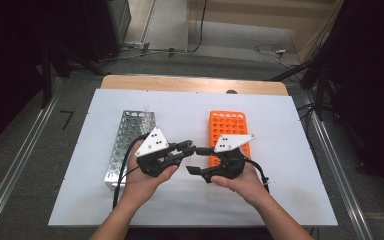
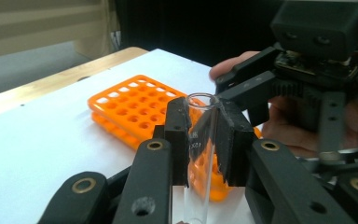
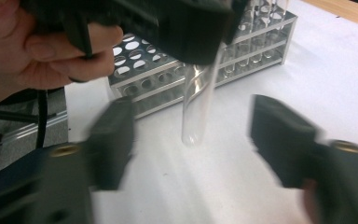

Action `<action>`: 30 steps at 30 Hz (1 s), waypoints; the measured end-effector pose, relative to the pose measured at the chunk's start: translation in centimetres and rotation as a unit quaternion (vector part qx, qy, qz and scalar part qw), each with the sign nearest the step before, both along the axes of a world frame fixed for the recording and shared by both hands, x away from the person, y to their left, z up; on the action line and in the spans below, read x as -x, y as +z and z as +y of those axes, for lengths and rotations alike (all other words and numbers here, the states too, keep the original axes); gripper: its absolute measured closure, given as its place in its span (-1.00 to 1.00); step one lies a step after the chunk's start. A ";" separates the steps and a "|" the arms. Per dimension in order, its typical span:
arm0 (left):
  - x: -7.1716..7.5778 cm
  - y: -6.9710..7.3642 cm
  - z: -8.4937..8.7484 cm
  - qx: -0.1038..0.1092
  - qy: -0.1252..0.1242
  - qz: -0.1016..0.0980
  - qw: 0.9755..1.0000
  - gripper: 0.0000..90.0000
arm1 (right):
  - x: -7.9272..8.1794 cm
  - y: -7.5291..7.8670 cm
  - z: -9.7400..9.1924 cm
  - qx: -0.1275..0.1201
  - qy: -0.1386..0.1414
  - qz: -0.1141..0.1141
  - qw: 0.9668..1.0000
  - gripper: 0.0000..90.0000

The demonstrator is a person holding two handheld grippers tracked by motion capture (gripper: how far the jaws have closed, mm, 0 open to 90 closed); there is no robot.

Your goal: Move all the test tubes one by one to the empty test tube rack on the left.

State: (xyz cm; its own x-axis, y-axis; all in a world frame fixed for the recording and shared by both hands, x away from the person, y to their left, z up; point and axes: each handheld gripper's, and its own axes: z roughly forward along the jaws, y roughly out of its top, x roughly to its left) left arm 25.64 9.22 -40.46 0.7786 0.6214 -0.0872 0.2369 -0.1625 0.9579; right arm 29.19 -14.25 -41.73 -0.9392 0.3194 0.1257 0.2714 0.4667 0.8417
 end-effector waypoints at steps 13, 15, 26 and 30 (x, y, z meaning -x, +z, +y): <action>-1.3 1.2 5.2 0.026 0.074 -0.013 0.997 0.71 | -0.9 0.2 -5.7 -0.042 -0.050 -0.009 0.998 -1.00; -1.5 1.3 6.0 0.031 0.089 -0.013 0.995 0.71 | -0.9 0.1 -6.9 -0.040 -0.067 -0.014 0.997 -1.00; -2.6 1.0 9.1 0.033 0.151 -0.015 0.988 0.71 | -0.1 -1.0 -11.9 -0.024 -0.125 -0.019 0.992 -1.00; -3.0 0.2 9.9 0.038 0.170 -0.007 0.985 0.71 | 0.2 -1.5 -13.9 -0.021 -0.146 -0.019 0.989 -1.00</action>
State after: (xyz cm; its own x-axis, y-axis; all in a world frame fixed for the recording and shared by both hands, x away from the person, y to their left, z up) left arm 28.64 19.09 -40.27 0.5283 0.8384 -0.1341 0.2512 -0.0034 0.9679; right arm 28.95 -28.12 -43.20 -0.8116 0.5734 0.1114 0.3574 0.3367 0.8711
